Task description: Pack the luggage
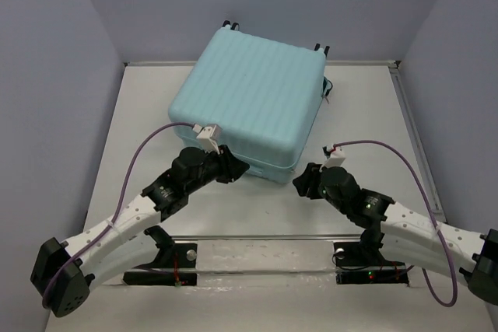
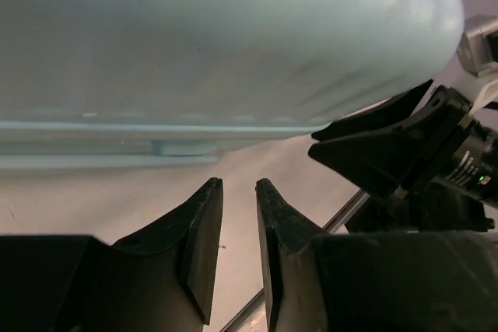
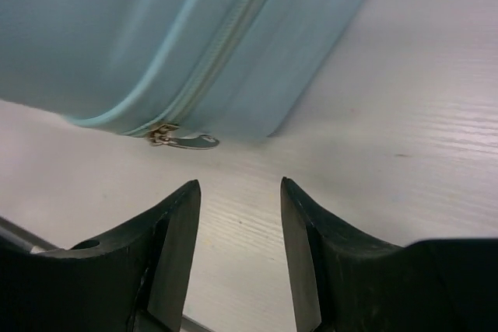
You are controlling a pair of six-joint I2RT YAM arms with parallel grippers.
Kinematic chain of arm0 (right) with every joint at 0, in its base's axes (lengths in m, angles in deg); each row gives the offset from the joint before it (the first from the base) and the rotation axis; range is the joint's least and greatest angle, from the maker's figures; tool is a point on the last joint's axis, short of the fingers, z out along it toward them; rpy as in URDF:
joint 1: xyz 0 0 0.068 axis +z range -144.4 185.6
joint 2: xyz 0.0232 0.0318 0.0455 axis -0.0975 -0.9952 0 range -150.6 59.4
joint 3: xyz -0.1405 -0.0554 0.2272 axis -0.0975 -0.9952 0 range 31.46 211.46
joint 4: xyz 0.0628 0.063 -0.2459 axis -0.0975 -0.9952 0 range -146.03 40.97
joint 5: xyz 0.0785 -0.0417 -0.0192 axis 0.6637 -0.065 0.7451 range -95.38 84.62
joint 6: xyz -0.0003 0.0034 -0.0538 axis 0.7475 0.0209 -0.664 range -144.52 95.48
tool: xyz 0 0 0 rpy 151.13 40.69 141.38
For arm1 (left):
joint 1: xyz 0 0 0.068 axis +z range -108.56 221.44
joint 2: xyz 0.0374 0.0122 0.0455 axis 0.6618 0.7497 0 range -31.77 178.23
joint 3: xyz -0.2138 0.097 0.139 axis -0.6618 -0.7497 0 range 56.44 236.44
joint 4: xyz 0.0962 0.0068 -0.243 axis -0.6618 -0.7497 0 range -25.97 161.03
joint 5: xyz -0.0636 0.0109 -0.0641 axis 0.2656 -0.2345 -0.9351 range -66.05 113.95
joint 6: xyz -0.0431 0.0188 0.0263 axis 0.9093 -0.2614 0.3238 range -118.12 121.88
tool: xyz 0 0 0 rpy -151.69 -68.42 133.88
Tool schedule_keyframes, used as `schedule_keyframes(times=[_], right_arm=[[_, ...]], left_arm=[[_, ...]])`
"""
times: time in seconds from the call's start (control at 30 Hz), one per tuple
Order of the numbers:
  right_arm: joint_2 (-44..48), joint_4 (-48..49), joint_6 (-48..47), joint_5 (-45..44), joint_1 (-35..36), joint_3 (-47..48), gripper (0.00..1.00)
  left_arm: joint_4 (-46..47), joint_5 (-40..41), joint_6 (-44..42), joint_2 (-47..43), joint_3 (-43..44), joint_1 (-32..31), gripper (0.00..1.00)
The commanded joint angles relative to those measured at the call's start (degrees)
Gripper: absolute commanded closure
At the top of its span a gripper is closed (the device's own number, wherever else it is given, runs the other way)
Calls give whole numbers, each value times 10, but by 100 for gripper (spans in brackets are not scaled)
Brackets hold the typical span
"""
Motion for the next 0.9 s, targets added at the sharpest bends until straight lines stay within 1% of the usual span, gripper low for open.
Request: schedule_keyframes(times=[0.0,0.03,0.07,0.1,0.13,0.17,0.23,0.33,0.43,0.53,0.67,0.7,0.73,0.77,0.83,0.87], right_arm=[[0,-32,-45,-41,-27,4,47],[-2,11,-66,-35,-42,0,47],[-5,40,-126,-17,-49,-3,46],[-5,66,-154,8,-49,-6,46],[-5,125,-177,52,-49,-17,45],[-6,138,-200,67,-54,-18,44],[-16,165,-216,110,-54,-19,44],[-39,195,-225,137,-54,-18,43],[-77,230,-234,134,-54,-11,43],[-99,277,-236,129,-54,-11,47],[-108,304,-234,97,-54,-14,63],[-101,314,-228,93,-54,-25,71],[-96,337,-226,89,-54,-33,75],[-91,347,-222,86,-54,-40,82],[-76,362,-216,83,-54,-53,87],[-72,361,-211,86,-54,-54,93]], left_arm=[[16,14,-1,-32,-26,0,65],[18,10,-3,-29,-27,0,65],[27,5,-6,-24,-27,0,65],[30,-2,-9,-13,-26,0,64],[36,-6,-13,-7,-25,0,64],[45,-11,-15,-1,-23,0,64],[55,-20,-16,15,-22,0,64],[74,-32,-17,36,-20,-1,64],[88,-39,-16,51,-15,-1,64],[96,-40,-15,60,-7,-3,64],[106,-37,-17,74,3,-4,64],[109,-33,-18,83,8,-4,64],[110,-34,-18,89,11,-4,64],[115,-34,-19,95,20,-4,64],[122,-32,-19,112,28,-4,65],[127,-24,-19,117,36,-4,65]])
